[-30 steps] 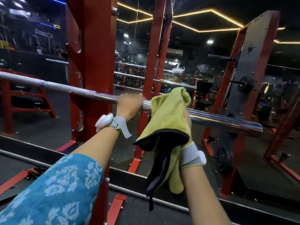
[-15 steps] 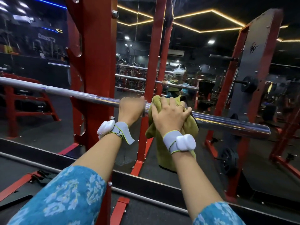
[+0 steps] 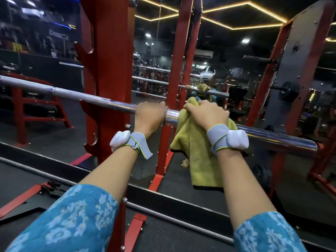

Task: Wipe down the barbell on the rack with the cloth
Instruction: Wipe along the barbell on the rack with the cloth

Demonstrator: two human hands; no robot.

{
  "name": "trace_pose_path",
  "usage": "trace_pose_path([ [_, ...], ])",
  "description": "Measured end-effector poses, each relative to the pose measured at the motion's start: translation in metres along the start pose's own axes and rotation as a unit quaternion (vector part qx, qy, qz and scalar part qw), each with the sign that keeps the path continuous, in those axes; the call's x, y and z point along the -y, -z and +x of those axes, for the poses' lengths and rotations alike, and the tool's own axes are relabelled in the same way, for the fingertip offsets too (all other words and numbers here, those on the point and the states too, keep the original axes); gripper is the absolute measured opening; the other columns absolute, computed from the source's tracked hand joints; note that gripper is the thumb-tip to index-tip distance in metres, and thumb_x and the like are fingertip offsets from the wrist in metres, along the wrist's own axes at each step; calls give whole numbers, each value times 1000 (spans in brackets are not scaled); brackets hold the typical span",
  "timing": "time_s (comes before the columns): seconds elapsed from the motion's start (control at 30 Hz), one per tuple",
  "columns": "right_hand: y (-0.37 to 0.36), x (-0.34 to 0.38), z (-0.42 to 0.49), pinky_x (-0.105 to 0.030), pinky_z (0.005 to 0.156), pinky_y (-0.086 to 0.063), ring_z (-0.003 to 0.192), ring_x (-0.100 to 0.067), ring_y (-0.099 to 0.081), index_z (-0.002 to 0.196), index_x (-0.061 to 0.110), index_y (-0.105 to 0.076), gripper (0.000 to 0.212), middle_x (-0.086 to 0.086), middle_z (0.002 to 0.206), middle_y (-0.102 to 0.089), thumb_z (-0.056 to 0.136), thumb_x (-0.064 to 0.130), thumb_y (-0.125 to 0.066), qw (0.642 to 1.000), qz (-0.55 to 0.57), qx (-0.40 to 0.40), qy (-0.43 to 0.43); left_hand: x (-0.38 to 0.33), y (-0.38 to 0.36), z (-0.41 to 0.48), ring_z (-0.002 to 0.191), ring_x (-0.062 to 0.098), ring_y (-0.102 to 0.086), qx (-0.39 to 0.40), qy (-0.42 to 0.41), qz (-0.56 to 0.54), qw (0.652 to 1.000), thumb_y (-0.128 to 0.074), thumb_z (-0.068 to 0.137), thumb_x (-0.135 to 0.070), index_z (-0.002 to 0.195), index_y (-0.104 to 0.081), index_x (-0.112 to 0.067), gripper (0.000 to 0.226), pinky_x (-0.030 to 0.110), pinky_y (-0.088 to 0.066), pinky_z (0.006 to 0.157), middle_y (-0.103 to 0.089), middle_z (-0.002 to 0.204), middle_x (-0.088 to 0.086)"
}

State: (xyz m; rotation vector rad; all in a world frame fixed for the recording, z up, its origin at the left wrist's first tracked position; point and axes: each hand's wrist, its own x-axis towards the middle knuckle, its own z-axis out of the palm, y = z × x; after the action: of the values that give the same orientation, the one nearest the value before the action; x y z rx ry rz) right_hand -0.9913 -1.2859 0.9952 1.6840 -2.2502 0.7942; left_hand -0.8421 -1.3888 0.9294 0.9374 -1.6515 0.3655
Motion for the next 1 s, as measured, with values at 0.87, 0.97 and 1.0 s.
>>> trace_pose_path([
  [0.87,-8,18,-19,-41,78,-35,93,-36,-52,93,14,-54,31,-10,90,-62,75,35,-39,946,236,-169,142,0,8,1,55,37,-52,68,19,-41,997,-25,91,-40,49,-45,-11,55,36,-38,66,-55,51,15],
  [0.97,-3,41,-13,-47,84,-41,96,-38,-53,114,11,-48,47,-13,102,-61,73,32,-40,935,276,-150,166,6,14,0,69,34,-55,82,7,-101,992,-30,94,-33,65,-46,-14,38,46,-34,99,-56,63,10],
  [1.0,-4,48,-10,-47,85,-41,96,-38,-53,117,9,-44,50,-13,105,-57,73,31,-41,931,290,-143,172,12,17,1,77,32,-57,66,9,-91,994,-29,93,-32,72,-54,-8,40,44,-26,104,-60,71,11],
])
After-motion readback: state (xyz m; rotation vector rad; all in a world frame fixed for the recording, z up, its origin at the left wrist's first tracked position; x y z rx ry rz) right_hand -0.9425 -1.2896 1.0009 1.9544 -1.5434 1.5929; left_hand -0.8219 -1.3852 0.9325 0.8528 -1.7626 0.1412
